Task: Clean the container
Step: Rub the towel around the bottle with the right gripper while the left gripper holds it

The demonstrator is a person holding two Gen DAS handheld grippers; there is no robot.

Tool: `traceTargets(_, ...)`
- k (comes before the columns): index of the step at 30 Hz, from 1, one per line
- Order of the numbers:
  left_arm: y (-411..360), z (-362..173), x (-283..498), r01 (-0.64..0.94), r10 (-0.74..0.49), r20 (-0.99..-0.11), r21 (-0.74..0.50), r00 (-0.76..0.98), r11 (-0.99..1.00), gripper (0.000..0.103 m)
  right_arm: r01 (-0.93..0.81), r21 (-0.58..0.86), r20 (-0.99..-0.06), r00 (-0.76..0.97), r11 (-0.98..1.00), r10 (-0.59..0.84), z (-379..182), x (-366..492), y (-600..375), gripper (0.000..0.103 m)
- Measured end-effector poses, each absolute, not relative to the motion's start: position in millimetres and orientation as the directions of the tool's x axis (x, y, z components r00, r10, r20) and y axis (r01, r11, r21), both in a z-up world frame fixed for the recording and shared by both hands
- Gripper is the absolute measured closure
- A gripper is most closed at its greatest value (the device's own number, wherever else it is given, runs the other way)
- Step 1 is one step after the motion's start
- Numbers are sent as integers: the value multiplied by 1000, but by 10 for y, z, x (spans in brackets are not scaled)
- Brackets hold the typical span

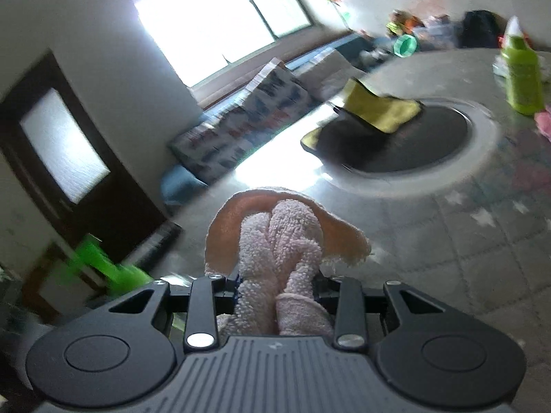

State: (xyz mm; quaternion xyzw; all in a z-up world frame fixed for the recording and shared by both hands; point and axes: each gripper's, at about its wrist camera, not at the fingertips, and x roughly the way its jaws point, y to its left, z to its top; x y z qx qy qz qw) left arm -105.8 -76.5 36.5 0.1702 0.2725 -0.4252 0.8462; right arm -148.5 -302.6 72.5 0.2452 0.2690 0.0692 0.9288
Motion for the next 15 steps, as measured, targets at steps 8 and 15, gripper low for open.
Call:
traceTargets(8,-695,319,-973,823,-660,-590,13,465,568,16,-55,545,-442,829,837,342,663,-1356,-2958,70)
traceTargets(15,-708,301,-973,818,-655,-587,22,476,575,16,29,516,-554,773,856,308,329,-1281,-3031,70)
